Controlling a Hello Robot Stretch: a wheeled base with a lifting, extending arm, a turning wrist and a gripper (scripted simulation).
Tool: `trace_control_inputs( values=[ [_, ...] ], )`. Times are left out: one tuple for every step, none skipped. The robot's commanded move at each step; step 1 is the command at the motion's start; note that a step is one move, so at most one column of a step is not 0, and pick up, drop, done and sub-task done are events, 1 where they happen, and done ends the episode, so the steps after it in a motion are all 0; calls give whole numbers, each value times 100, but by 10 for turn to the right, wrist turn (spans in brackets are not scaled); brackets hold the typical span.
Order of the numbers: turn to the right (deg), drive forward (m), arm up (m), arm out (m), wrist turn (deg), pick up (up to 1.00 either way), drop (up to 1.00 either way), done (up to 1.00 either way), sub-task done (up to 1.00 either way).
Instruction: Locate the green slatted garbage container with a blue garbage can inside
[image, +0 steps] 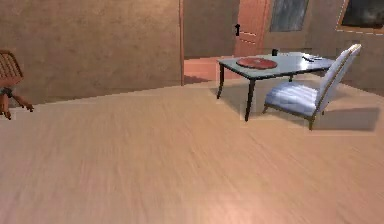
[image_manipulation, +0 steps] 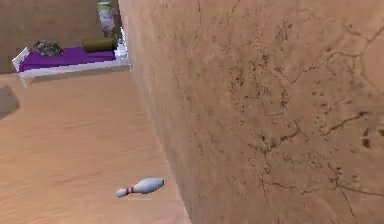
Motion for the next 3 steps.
trace_control_inputs(
  values=[
    [0, 100, 0, 0, 0, 0, 0, 0, 0],
    [0, 100, 0, 0, 0, 0, 0, 0, 0],
    [0, 100, 0, 0, 0, 0, 0, 0, 0]
  ],
)
